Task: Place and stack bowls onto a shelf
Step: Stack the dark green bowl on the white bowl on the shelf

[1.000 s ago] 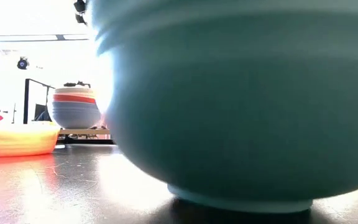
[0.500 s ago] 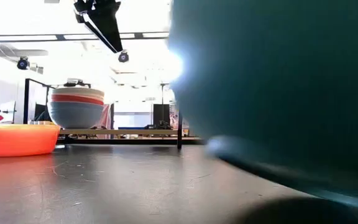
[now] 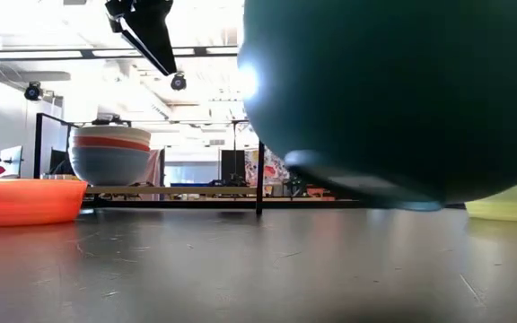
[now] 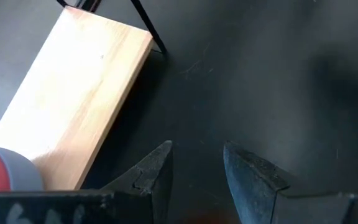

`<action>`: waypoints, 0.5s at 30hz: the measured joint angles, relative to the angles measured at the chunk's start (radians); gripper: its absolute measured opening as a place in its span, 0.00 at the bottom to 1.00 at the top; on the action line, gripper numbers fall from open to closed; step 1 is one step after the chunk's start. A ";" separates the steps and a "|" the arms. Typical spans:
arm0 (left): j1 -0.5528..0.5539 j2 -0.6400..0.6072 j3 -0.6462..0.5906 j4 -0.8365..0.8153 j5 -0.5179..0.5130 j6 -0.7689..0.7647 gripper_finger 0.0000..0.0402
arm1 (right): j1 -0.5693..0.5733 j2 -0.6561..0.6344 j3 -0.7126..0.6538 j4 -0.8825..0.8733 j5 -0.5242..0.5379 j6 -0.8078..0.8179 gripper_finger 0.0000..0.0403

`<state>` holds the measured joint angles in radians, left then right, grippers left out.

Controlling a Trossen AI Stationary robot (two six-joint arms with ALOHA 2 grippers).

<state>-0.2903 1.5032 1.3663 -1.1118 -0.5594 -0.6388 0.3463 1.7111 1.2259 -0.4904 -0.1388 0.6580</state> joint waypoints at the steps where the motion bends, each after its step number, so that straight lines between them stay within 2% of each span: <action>1: -0.001 0.000 0.000 0.002 0.001 0.002 0.31 | -0.011 -0.003 0.000 -0.019 0.000 -0.013 0.02; 7: -0.017 0.000 0.000 0.008 0.004 0.084 0.31 | -0.081 -0.037 0.000 -0.098 0.000 -0.078 0.02; 15: -0.042 0.000 0.000 0.056 0.081 0.283 0.31 | -0.176 -0.087 0.009 -0.192 -0.029 -0.174 0.02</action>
<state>-0.3320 1.5032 1.3663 -1.0558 -0.4779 -0.3563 0.1699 1.6243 1.2350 -0.6822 -0.1677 0.4840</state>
